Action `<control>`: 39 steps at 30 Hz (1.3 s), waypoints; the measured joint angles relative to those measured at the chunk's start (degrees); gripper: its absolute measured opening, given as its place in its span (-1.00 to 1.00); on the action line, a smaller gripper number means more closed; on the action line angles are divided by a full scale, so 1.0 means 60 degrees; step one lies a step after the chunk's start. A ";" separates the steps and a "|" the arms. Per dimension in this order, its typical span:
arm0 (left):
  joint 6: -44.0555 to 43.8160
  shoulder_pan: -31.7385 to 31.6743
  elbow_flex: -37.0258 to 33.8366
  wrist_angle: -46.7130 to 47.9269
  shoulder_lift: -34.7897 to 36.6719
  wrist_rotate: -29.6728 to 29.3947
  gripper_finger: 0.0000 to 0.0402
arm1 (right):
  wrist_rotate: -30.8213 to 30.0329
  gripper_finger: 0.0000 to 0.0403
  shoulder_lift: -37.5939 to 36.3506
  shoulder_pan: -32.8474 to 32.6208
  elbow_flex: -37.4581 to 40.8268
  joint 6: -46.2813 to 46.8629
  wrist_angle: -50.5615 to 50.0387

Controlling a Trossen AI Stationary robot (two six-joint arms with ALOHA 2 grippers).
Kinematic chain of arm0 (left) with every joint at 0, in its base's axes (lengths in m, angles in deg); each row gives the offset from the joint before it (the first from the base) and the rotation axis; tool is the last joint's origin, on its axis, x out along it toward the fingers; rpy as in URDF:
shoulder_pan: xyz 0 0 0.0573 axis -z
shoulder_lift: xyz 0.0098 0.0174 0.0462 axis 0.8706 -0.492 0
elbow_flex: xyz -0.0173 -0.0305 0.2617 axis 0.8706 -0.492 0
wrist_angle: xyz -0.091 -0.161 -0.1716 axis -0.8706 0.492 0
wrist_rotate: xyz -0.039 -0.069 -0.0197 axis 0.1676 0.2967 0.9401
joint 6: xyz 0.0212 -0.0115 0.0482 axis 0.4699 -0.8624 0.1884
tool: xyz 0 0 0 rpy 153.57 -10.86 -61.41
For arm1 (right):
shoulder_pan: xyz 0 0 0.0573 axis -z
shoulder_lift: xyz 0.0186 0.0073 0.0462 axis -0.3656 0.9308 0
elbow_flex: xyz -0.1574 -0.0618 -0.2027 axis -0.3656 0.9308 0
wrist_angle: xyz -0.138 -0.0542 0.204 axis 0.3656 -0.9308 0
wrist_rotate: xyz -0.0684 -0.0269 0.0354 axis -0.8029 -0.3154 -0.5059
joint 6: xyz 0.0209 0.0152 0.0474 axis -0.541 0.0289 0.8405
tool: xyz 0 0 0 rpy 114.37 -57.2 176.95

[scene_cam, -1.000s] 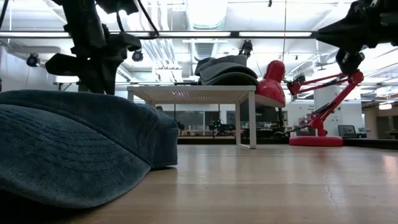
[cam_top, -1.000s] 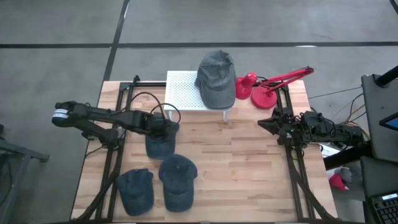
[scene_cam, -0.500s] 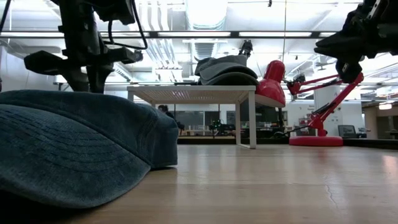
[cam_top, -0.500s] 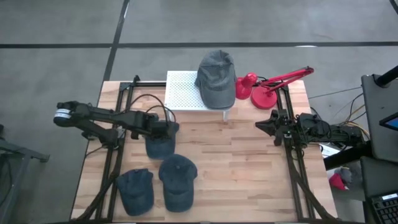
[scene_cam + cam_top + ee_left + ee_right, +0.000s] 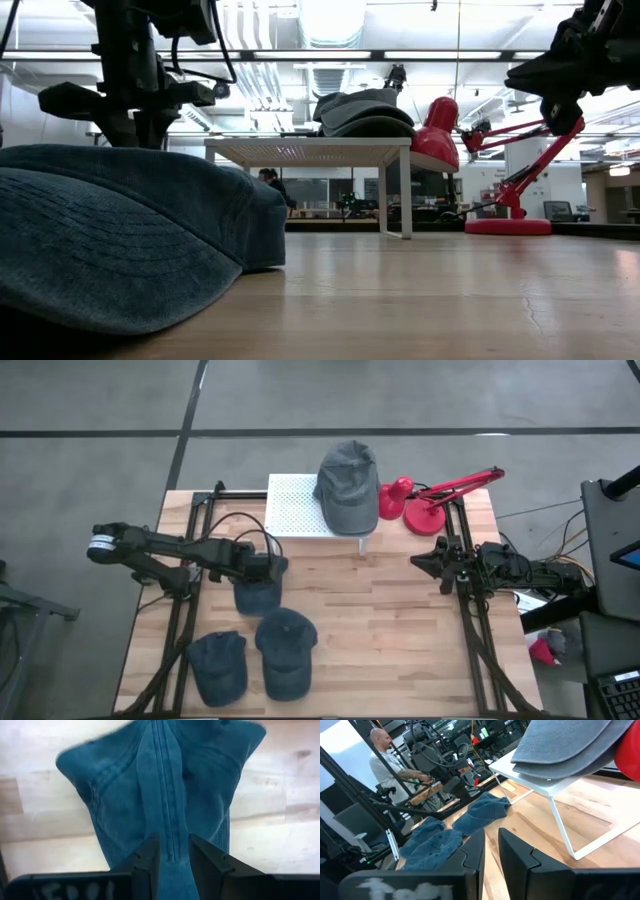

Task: Pick & Place hat
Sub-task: Put the top blue cap on the shelf

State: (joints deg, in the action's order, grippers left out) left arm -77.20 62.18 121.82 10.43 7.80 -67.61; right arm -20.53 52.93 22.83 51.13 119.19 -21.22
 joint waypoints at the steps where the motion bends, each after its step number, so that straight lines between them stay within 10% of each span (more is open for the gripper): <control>1: 0.0002 -0.0006 0.0000 -0.0004 0.0000 -0.0106 -0.53 | 0.0000 -0.74 0.0000 0.0000 0.0000 0.0000 0.0000; 27: 0.0519 0.0000 -0.0007 -0.0155 0.0000 -0.0470 -0.51 | 0.0003 -0.74 0.0000 0.0000 0.0000 -0.0003 0.0004; 39: -0.0124 0.0000 -0.0029 -0.0308 -0.0033 -0.0472 0.12 | -0.0005 -0.74 0.0000 0.0000 0.0000 -0.0036 0.0007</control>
State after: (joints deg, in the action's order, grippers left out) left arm -77.95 62.18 121.64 8.58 7.60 -70.45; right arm -20.56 52.93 22.83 51.13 118.97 -21.18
